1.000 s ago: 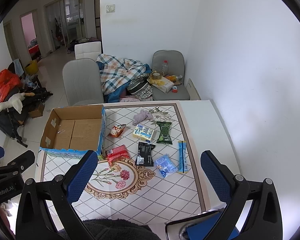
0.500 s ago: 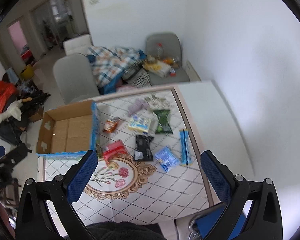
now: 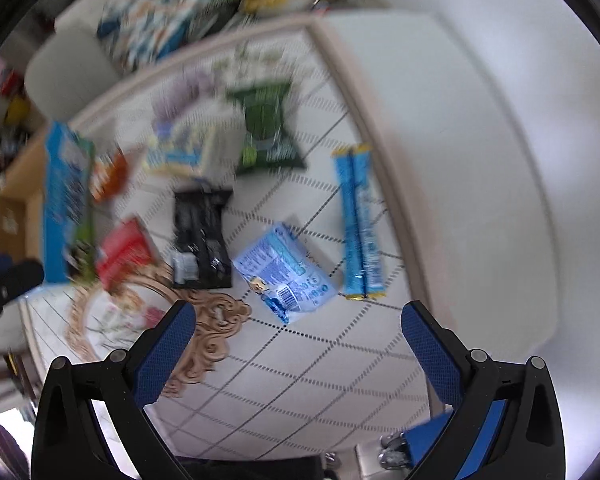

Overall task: Organize soft objects
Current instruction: 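Grasp the black snack bag with the left tool while the right tool grasps the light-blue wipe pack, then carry both packs into the box and open both tools to release them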

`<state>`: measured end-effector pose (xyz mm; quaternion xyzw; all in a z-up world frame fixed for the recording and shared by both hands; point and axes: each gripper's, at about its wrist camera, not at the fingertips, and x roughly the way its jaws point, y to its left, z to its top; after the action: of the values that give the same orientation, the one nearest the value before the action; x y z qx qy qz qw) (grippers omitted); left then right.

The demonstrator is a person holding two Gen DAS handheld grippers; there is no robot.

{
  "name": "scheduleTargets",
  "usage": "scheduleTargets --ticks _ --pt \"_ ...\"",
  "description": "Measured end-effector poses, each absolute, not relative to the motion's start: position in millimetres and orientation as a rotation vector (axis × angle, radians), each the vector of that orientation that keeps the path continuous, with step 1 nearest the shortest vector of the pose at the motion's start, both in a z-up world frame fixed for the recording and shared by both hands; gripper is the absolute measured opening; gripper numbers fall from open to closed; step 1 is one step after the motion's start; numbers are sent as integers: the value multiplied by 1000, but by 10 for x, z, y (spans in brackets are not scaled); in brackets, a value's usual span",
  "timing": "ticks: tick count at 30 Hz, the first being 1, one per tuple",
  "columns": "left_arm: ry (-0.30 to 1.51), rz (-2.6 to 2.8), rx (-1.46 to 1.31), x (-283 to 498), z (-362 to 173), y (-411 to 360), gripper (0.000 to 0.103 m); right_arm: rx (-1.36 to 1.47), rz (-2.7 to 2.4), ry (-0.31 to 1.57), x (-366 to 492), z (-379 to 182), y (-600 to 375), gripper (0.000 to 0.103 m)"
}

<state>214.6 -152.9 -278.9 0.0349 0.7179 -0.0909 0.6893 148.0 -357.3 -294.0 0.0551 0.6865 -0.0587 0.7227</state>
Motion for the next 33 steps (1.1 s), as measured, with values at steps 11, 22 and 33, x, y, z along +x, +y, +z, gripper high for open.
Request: scheduleTargets --ticks 11,22,33 --pt "1778 -195 88 2391 -3585 -1920 92 202 -153 1691 1608 -4128 -3675 67" --pt "1862 -245 113 2480 -4291 -2361 60 422 -149 1706 1589 -4166 -4005 60" --pt "1804 -220 105 2338 -4148 -2290 47 395 -148 1666 1756 -3994 -3924 26"
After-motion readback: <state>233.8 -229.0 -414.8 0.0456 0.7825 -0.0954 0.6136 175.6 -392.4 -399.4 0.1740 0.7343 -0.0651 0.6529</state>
